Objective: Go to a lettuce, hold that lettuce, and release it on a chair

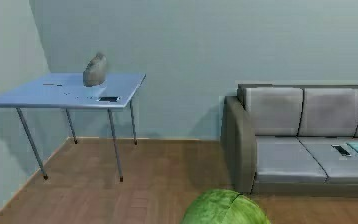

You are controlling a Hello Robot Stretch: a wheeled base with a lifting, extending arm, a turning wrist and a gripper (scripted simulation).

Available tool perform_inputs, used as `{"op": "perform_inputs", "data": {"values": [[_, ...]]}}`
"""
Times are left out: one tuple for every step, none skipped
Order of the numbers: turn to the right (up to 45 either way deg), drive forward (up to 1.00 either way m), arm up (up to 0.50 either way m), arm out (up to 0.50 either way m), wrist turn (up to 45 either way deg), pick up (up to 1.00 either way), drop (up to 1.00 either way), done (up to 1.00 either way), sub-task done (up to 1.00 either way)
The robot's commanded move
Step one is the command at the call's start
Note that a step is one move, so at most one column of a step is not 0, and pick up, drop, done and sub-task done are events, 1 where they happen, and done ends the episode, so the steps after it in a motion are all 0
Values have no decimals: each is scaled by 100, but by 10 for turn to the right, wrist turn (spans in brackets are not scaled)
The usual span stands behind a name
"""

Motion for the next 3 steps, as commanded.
{"op": "perform_inputs", "data": {"values": [[450,0,0,0,0,0,0,0,0],[450,0,0,0,0,0,0,0,0],[0,65,0,0,0,0,0,0,0]]}}
